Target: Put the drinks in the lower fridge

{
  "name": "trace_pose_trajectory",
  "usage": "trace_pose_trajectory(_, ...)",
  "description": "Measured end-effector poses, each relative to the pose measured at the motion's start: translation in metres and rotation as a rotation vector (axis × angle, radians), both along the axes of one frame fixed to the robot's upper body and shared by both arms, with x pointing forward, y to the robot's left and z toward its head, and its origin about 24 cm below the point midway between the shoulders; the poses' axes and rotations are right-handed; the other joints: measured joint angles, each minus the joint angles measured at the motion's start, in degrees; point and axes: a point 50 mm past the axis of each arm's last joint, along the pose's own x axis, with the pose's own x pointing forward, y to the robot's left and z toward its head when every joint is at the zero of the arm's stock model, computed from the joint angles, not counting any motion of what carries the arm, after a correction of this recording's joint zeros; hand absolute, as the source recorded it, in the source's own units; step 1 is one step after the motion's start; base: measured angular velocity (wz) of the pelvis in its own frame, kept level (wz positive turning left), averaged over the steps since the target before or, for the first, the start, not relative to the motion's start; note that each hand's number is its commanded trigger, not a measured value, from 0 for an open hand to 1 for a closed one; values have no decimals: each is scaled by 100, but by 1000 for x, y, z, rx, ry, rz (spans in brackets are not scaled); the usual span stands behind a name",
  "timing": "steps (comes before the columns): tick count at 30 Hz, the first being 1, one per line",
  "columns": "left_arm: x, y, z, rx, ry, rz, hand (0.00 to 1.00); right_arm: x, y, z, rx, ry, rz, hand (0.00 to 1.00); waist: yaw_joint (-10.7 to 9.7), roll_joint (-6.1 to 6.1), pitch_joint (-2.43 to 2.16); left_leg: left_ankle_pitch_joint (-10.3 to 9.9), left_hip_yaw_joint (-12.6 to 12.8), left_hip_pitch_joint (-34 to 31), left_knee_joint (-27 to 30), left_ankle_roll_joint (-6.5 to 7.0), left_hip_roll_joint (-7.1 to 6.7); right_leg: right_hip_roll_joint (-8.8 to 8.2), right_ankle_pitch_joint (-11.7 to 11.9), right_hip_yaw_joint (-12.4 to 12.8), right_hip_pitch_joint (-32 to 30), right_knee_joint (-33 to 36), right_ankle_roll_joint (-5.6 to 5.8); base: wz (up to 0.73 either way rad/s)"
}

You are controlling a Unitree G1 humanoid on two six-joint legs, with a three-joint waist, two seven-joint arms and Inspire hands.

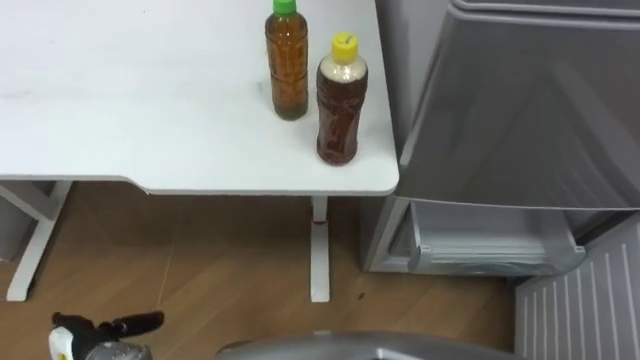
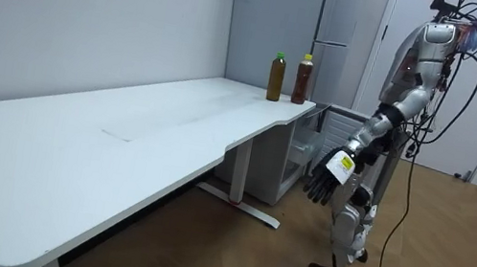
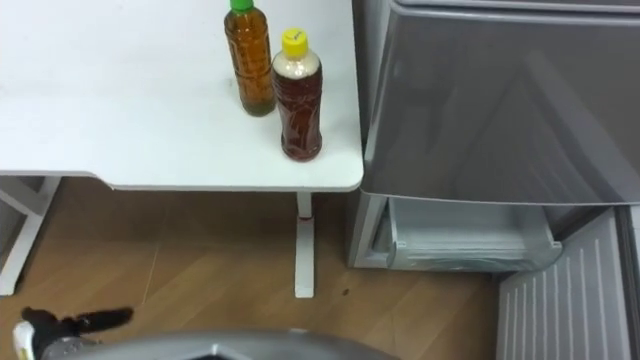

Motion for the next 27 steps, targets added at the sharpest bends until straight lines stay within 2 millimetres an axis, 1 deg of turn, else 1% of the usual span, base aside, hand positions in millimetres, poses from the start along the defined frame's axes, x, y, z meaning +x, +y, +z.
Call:
trace_pose_trajectory(1,4,1,4,14,-30,9,0,-1,0,0,0,-3,1,0,23,-3,-4,0,-1,0,0,0,0,0,0,-2,-1,-1,0,0)
trace_pose_trajectory(2,12,3,11,45,-89,25,0,-3,0,0,2,-8,-1,0,54,-9,-19,0,-5,13,0,0,0,0,0,-8,0,-2,0,0)
trace_pose_trajectory(3,18,5,18,80,-139,36,0,-4,0,0,3,-12,-9,0,75,-20,-25,0,-16,31,0,0,0,0,1,-14,11,-2,0,0)
trace_pose_trajectory(7,29,7,35,167,-236,68,0,-4,0,0,8,-28,-11,0,66,-13,-25,0,-20,46,3,0,1,-1,1,-13,24,0,-1,0)
trace_pose_trajectory(9,43,8,54,236,-332,68,0,-5,-1,0,9,-37,-18,0,90,-10,-25,-1,-37,36,6,-1,2,2,1,-12,18,3,-1,0)
trace_pose_trajectory(10,47,9,60,256,-363,69,0,-4,-1,0,8,-38,-16,0,92,-3,-25,-1,-37,35,6,-1,2,2,1,-9,17,2,-2,0)
trace_pose_trajectory(12,58,12,82,332,-478,59,0,-4,-3,1,7,-41,6,0,79,21,-26,-1,-66,20,5,0,0,1,1,-7,14,-1,-2,0)
trace_pose_trajectory(13,60,13,89,347,-510,59,0,-4,-3,1,11,-43,10,0,77,29,-27,-1,-67,13,9,0,0,4,1,-5,14,0,-2,0)
trace_pose_trajectory(14,66,13,102,373,-573,60,0,-5,-3,1,16,-48,7,0,69,39,-27,-1,-64,10,15,0,-1,5,1,7,16,4,-2,0)
trace_pose_trajectory(15,69,13,109,386,-607,60,0,-5,-3,1,17,-51,4,0,76,45,-26,-1,-58,13,12,0,-2,6,1,17,15,8,-2,-4)
trace_pose_trajectory(16,74,13,123,411,-679,56,0,-6,-3,1,15,-51,-2,0,86,57,-24,-1,-56,19,6,0,-1,8,1,49,6,7,-2,0)
trace_pose_trajectory(18,81,15,150,461,-800,36,0,-9,-4,1,17,-48,-26,0,82,64,-24,0,-39,31,6,0,-1,9,1,36,6,3,-2,0)
trace_pose_trajectory(19,82,15,157,471,-831,29,0,-10,-4,1,18,-48,-30,0,79,63,-23,0,-38,37,5,0,-1,10,1,36,6,-1,-2,0)
trace_pose_trajectory(20,83,14,169,487,-890,17,0,-11,-3,1,20,-47,-31,0,80,62,-20,0,-37,30,6,0,-1,9,1,32,8,-3,-2,0)
trace_pose_trajectory(21,85,12,180,495,-944,-4,0,-11,-3,1,23,-47,-31,0,68,42,-9,0,-46,13,10,0,-3,8,1,25,9,-8,-2,0)
trace_pose_trajectory(22,86,10,184,496,-968,-19,0,-11,-3,1,26,-47,-31,0,47,34,-5,-1,-48,17,14,0,-4,6,1,11,10,-11,-2,6)
trace_pose_trajectory(23,89,6,194,497,-1014,-57,0,-12,-2,1,34,-44,-31,0,44,44,-8,-1,-60,15,18,0,-5,7,1,3,10,-17,-2,5)
trace_pose_trajectory(24,90,4,198,500,-1031,-79,0,-12,-2,1,37,-41,-31,0,47,41,-6,0,-61,14,19,0,-5,8,1,2,11,-18,-2,0)
trace_pose_trajectory(27,97,-7,221,523,-1129,-212,0,-12,-2,1,60,-31,-31,0,43,32,6,0,-62,-2,17,0,-4,11,1,1,11,-49,-1,0)
